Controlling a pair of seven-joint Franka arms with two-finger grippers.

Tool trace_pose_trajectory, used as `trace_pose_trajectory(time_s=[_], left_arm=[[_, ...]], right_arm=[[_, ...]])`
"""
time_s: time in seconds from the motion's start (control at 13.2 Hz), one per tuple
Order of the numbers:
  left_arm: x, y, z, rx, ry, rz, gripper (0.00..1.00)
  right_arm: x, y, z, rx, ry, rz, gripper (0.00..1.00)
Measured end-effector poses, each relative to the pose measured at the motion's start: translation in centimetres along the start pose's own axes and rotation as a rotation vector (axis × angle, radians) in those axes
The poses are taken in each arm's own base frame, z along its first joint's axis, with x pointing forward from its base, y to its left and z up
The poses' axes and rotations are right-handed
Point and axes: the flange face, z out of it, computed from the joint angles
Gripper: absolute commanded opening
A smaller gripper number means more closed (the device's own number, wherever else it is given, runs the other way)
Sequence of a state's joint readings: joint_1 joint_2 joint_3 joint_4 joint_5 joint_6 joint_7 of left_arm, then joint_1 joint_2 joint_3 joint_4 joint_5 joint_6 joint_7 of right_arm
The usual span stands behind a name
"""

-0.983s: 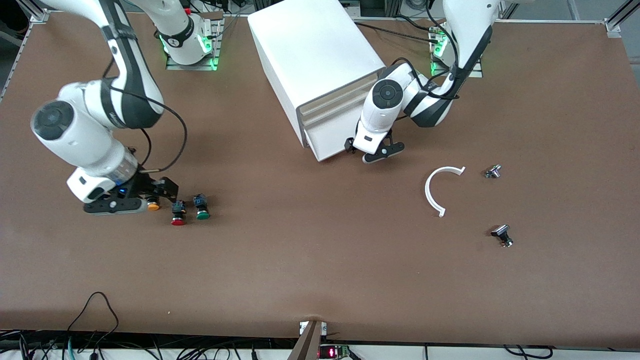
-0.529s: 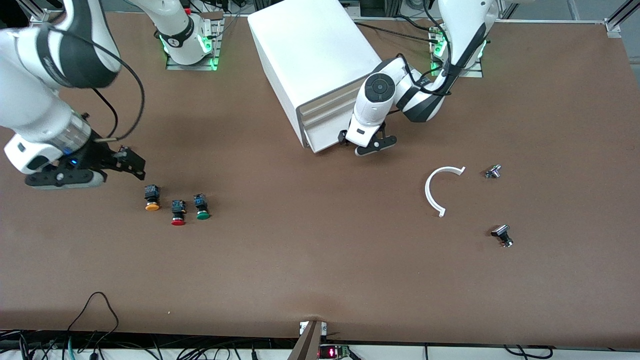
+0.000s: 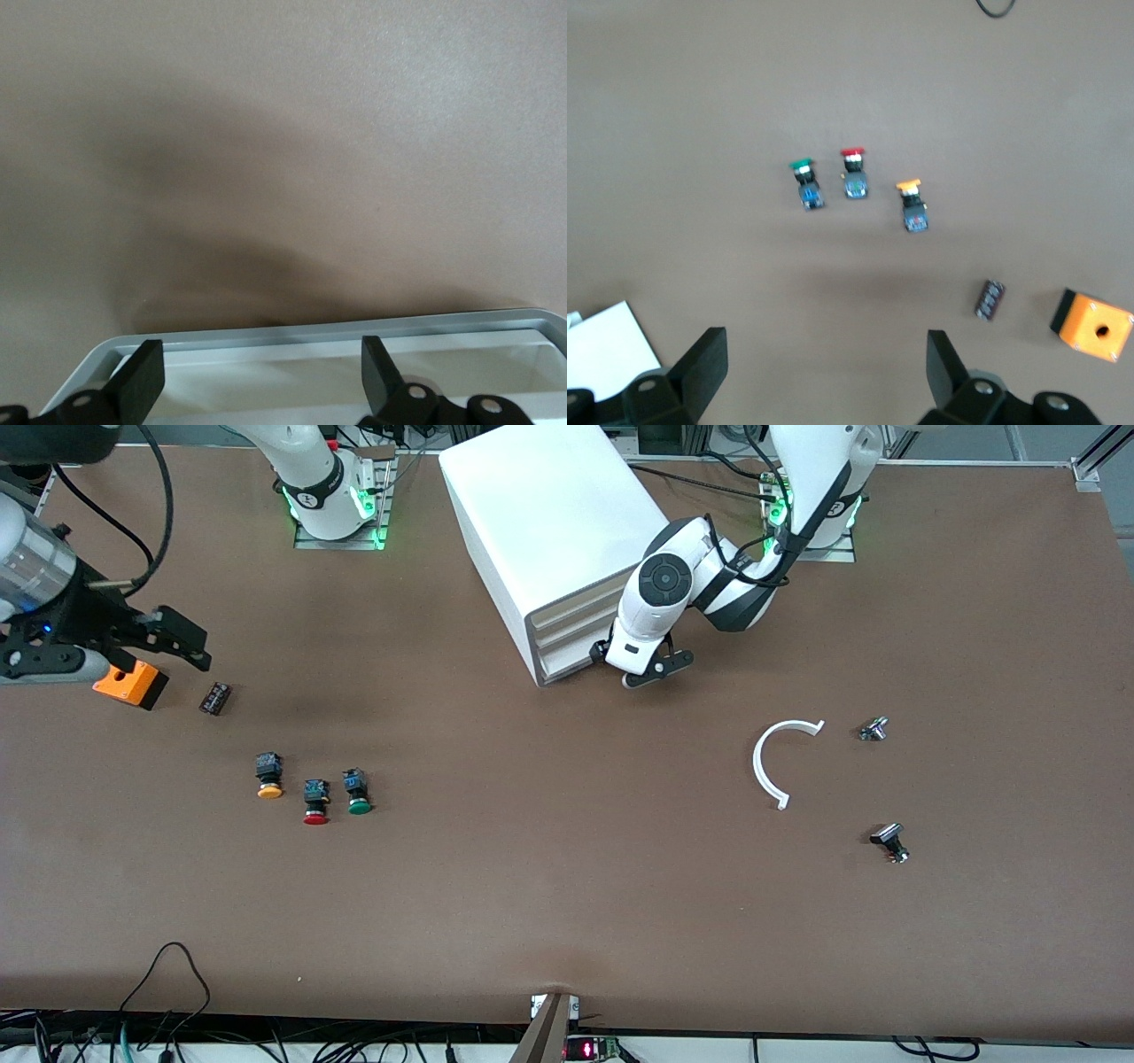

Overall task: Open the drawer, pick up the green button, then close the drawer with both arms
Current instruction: 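Push the drawer shut with the left gripper while the right gripper withdraws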

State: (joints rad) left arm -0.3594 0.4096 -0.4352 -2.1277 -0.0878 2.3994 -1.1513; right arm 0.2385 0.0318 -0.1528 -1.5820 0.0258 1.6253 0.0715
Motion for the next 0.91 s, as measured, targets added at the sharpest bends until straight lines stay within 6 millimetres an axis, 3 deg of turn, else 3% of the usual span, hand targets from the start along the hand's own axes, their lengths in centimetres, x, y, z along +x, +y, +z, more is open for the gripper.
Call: trace_pose_trajectory(time_s=[0.3, 0.53, 0.76, 0.91], left_arm=[[-1.0, 0.2, 0.2, -0.003, -0.046, -0.027, 0.98], [-1.4, 0.0, 0.4, 0.019, -0.066, -0.029, 0.98], [-1.3, 0.0, 0.2, 0.023, -0.068, -0.03, 0.98], [-0.8, 0.4, -1.1, 0.027, -0.072, -0.03, 0.98]], right_arm=[[-1.2, 2.0, -3.1, -0.012, -0.016, 0.035, 0.99], [-1.9, 3.4, -4.3, -0.01, -0.001, 0.06, 0.99], [-2.2, 3.3, -4.6, -0.012, -0.003, 0.057, 0.99], [-2.4, 2.9, -4.7, -0.012, -0.009, 0.053, 0.99]])
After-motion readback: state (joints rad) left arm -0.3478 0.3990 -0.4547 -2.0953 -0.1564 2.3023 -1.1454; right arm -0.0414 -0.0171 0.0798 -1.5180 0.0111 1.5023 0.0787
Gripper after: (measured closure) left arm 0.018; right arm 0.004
